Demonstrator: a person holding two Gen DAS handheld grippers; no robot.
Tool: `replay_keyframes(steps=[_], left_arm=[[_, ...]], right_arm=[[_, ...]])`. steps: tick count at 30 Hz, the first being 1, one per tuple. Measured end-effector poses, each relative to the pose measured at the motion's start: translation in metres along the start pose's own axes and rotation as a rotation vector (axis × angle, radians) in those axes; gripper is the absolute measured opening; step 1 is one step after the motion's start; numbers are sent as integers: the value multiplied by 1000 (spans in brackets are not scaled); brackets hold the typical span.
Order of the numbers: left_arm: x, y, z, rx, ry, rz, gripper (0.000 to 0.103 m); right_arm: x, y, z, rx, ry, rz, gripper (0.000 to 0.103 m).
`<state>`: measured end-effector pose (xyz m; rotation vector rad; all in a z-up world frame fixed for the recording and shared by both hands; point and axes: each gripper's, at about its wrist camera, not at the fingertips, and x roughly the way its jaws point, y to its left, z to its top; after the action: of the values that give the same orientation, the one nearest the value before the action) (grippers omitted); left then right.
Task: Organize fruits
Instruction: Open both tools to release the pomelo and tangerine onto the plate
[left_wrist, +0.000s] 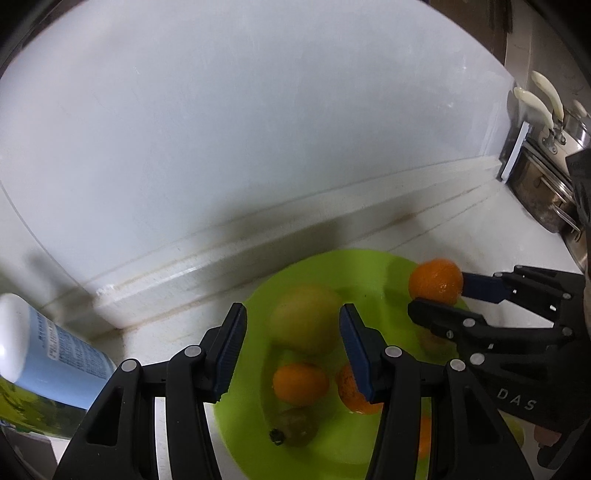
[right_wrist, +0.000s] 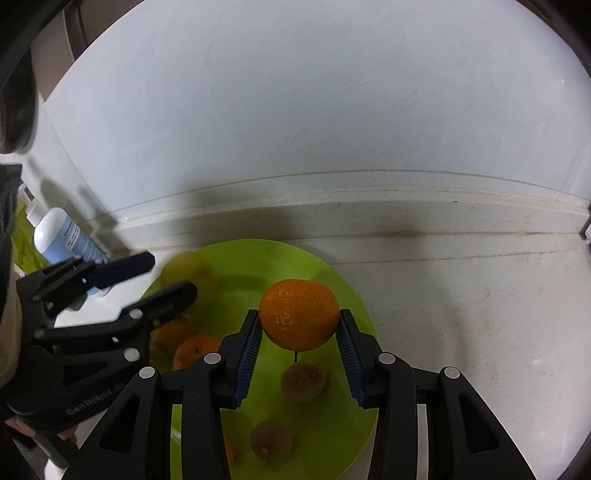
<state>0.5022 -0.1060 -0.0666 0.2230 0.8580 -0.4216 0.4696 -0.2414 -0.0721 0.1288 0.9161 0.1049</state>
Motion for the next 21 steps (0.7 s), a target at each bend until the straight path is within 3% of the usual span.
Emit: replay_keyframes(steps=[9, 21], left_arm=[[-38, 4, -4, -3, -72, 27, 51], [-110, 6, -29, -55, -155, 26, 55]], right_arm=[[-22, 3, -5, 1, -46, -7, 49], [-90, 20, -28, -17, -157, -18, 49]])
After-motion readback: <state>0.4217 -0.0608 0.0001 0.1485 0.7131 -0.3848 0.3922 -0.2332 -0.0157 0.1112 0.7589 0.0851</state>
